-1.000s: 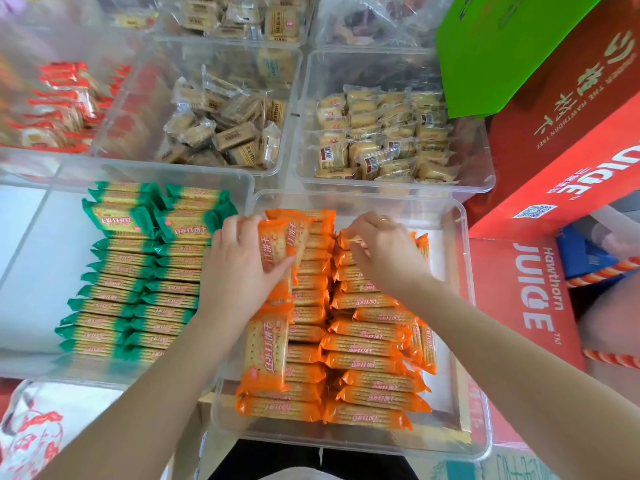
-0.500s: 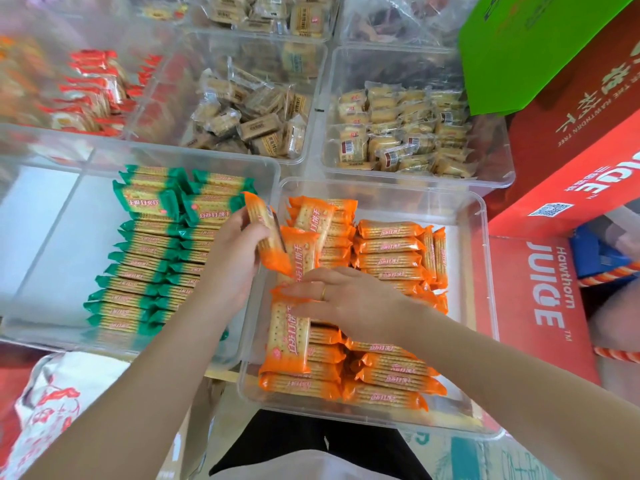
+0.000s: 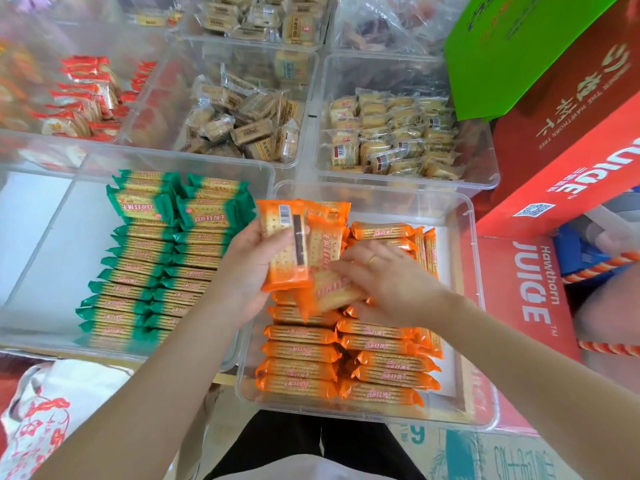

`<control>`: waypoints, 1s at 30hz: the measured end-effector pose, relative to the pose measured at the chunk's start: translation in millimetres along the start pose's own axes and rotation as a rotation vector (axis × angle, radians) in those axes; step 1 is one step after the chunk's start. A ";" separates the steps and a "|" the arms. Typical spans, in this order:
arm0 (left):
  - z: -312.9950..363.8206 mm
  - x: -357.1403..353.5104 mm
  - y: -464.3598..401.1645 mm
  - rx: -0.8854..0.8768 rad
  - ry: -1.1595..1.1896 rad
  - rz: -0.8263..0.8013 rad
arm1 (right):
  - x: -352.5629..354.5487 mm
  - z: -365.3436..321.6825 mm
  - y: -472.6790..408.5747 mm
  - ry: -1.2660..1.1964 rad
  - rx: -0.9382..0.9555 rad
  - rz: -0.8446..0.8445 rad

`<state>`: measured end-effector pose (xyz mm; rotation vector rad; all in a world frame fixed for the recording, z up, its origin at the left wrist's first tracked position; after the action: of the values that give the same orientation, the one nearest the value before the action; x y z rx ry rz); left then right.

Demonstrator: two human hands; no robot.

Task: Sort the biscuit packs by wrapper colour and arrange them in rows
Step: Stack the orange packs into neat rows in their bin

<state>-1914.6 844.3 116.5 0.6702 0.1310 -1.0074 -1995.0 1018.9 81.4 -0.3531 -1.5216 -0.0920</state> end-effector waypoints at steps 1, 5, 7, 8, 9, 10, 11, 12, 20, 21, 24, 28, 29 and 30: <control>-0.4 -4.0 -2.6 -0.016 -0.044 0.000 | 2.7 13.9 6.6 -0.015 -0.089 0.009; -1.3 -16.8 -20.1 -0.246 -0.500 0.087 | 9.9 64.8 27.2 -0.034 -0.460 0.048; -1.0 -23.4 -30.0 -0.322 -0.670 0.107 | 12.2 84.4 28.6 -0.033 -0.606 0.045; -1.0 -27.7 -34.2 -0.351 -0.734 0.092 | 10.8 91.3 26.6 -0.034 -0.661 0.021; -1.1 -32.0 -38.4 -0.379 -0.787 0.070 | 8.1 96.3 23.3 -0.041 -0.693 -0.008; -2.0 -35.9 -42.8 -0.403 -0.830 0.047 | 3.2 99.9 19.1 -0.053 -0.702 -0.044; -2.1 -40.8 -46.2 -0.428 -0.876 0.028 | -1.9 101.4 14.8 -0.047 -0.694 -0.087; -2.0 -45.2 -49.6 -0.455 -0.938 0.017 | -7.5 101.1 10.8 -0.024 -0.686 -0.139; 0.6 -91.3 -70.3 -0.791 -1.273 -0.202 | -29.2 97.9 7.1 -0.142 -0.589 -0.242; -1.7 -96.4 -73.7 -0.837 -1.338 -0.245 | -27.2 97.8 7.9 -0.141 -0.580 -0.246; -18.2 -104.7 -85.7 -0.969 -1.570 -0.389 | -21.5 97.5 12.2 -0.168 -0.542 -0.268; -36.0 -109.8 -95.3 -1.029 -1.663 -0.388 | -9.6 91.7 21.6 -0.219 -0.609 -0.271; -39.0 -111.4 -95.4 -1.010 -1.679 -0.389 | -5.0 90.6 23.7 -0.205 -0.656 -0.260; -42.0 -112.6 -95.7 -0.981 -1.700 -0.392 | -0.6 89.7 25.5 -0.189 -0.698 -0.242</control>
<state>-2045.7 917.6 84.2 -1.2303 -0.7287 -1.4041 -2074.0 1068.3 77.4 -0.7431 -1.6815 -0.8120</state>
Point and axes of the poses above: each hand's wrist, its own y-axis away from the middle knuckle, its own x-axis out of the back of the hand, z = x × y, the point moved 2 cm from there along -y, towards the middle knuckle, and after that the axes turned 8 degrees about y, right-handed, at the moved point
